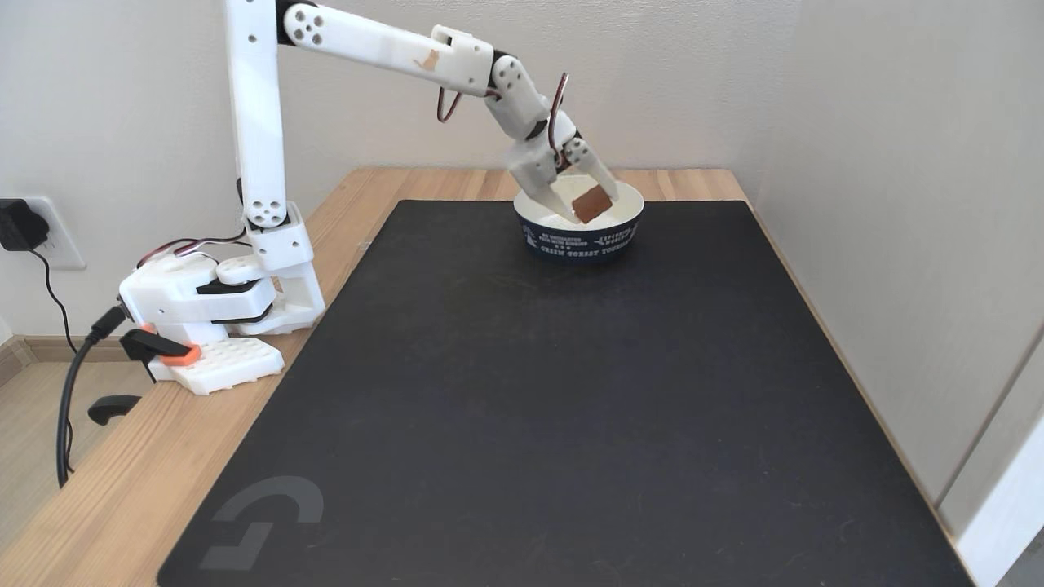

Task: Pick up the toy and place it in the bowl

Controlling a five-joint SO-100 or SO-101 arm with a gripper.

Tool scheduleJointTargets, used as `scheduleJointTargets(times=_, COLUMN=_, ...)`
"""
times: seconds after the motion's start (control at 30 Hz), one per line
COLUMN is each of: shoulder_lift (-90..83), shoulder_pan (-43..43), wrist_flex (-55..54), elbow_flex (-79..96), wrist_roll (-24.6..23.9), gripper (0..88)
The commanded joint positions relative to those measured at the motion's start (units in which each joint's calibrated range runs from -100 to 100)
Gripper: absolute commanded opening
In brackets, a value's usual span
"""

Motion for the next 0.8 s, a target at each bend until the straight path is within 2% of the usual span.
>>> scheduleJointTargets(times=0.0, shoulder_lift=-1.36, shoulder_pan=0.01, wrist_flex=2.28, elbow_flex=-7.39, wrist_roll=1.83, gripper=21.7)
scheduleJointTargets(times=0.13, shoulder_lift=-4.94, shoulder_pan=0.43, wrist_flex=2.79, elbow_flex=-7.75, wrist_roll=1.83, gripper=21.7)
scheduleJointTargets(times=0.3, shoulder_lift=-18.7, shoulder_pan=2.86, wrist_flex=3.21, elbow_flex=-0.99, wrist_roll=1.83, gripper=19.3)
scheduleJointTargets(times=0.4, shoulder_lift=-34.87, shoulder_pan=7.71, wrist_flex=4.14, elbow_flex=11.63, wrist_roll=1.83, gripper=6.4)
scheduleJointTargets(times=0.47, shoulder_lift=-46.55, shoulder_pan=13.9, wrist_flex=4.57, elbow_flex=23.8, wrist_roll=1.83, gripper=2.2)
scheduleJointTargets(times=0.63, shoulder_lift=-67.39, shoulder_pan=27.53, wrist_flex=2.28, elbow_flex=50.3, wrist_roll=2.82, gripper=2.3)
scheduleJointTargets(times=0.77, shoulder_lift=-78.56, shoulder_pan=30.04, wrist_flex=-3.14, elbow_flex=65.17, wrist_roll=6.0, gripper=2.9)
